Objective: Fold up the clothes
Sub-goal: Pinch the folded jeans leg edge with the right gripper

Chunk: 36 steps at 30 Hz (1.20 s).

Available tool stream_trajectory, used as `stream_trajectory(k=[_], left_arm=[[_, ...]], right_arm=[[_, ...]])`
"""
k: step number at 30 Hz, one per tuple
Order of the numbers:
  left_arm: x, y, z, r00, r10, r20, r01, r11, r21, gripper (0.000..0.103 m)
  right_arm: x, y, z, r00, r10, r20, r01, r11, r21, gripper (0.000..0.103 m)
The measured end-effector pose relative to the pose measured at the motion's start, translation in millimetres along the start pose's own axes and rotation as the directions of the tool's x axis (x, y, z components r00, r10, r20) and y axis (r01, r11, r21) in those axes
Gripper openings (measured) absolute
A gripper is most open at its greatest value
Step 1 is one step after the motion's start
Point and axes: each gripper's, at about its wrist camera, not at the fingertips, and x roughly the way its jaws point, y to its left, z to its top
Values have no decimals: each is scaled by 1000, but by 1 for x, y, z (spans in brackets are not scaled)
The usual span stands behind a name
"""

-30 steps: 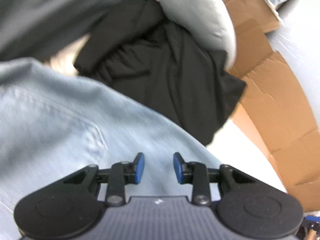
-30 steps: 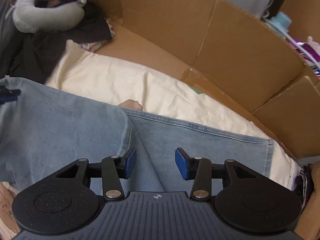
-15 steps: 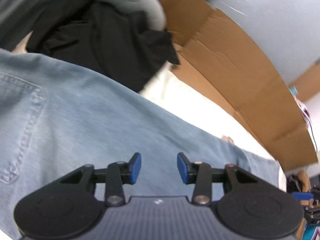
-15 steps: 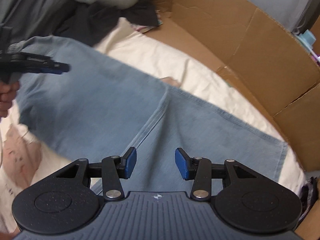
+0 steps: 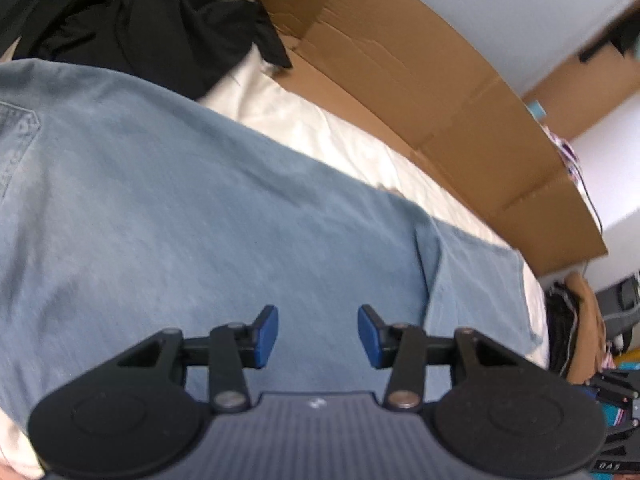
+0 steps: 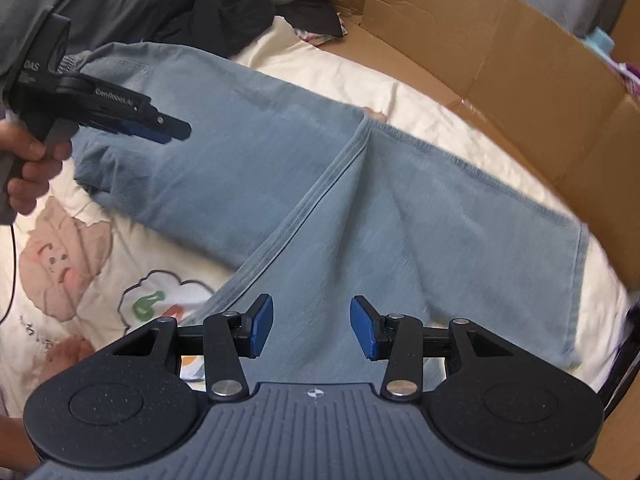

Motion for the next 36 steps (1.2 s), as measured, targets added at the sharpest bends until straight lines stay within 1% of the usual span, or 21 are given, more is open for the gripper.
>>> stream_trajectory(k=[3,5,7,10,13,15,18,20,22,26,27,31,36], left_arm=[[-7,-7,-19,998,-40,-37,41,999,22,47],[-3,-17,-33,996,-62,-67,67,995,71,48],[3,-26,-48,991,-82,-104,95,988,122,48],[17,-32,-67,981,-91,-172,113,985,126,47],[19,-37,-79,977,-96,-192,122,984,130,47],[23,-38,-84,969,-117,-216,141,985,98,47],[33,-41,-93,960,-127,-248,157,982,102,47],[42,-41,-98,955,-132,-267,161,983,87,47],[45,-39,-106,944,-151,-292,172,984,47,45],[52,-33,-118,929,-173,-327,171,985,-35,45],[54,-31,-121,926,-178,-332,171,984,-51,45],[56,-28,-125,926,-186,-329,176,982,-61,45],[60,-22,-123,913,-240,-331,206,969,-134,45]], right_arm=[[0,10,-20,1000,-8,21,9,999,-39,51],[4,19,-34,1000,-9,29,12,997,-75,55],[10,26,-46,999,4,44,-1,997,-80,55],[21,34,-62,997,1,78,3,999,-53,55],[30,40,-74,994,24,111,-22,1000,-20,55],[35,43,-78,992,33,124,-33,999,-8,55],[42,46,-83,990,38,137,-38,999,-1,55],[42,47,-83,987,53,154,-51,999,-18,56],[45,46,-85,986,46,157,-41,999,-33,56],[51,44,-90,987,57,153,-53,998,-33,56],[51,44,-92,986,62,153,-57,998,-32,56],[51,47,-100,986,80,145,-77,997,-25,56],[54,51,-106,987,103,124,-100,995,-29,57]])
